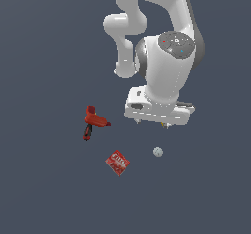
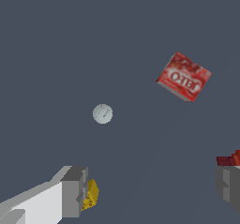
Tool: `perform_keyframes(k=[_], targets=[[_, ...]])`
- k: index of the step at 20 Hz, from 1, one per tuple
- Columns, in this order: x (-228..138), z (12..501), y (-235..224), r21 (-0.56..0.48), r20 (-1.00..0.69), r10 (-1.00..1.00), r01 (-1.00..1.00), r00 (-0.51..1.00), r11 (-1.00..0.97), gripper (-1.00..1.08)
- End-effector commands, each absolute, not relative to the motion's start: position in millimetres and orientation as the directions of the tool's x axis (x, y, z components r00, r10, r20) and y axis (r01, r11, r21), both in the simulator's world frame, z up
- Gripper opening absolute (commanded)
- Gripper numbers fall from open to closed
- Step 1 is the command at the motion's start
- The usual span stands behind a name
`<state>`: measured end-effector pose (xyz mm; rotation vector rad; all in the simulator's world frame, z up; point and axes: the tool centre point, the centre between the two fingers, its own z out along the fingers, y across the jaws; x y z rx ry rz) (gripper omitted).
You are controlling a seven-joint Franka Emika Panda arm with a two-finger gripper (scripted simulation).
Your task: Pick up a designated object from a clutter of objects.
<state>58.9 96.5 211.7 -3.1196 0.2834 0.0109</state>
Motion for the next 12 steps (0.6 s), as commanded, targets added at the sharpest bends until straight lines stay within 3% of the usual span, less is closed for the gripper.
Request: perform_keyframes(k=[1,12], targets=[[67.8,189.2,105.6,-0.007,-0.007,-0.230,-0.230,0.973,-0.973,1.00],[89.5,102.3,138.6,-0.002,-0.003,-0.399,-0.399,0.917,-0.917,1.00]])
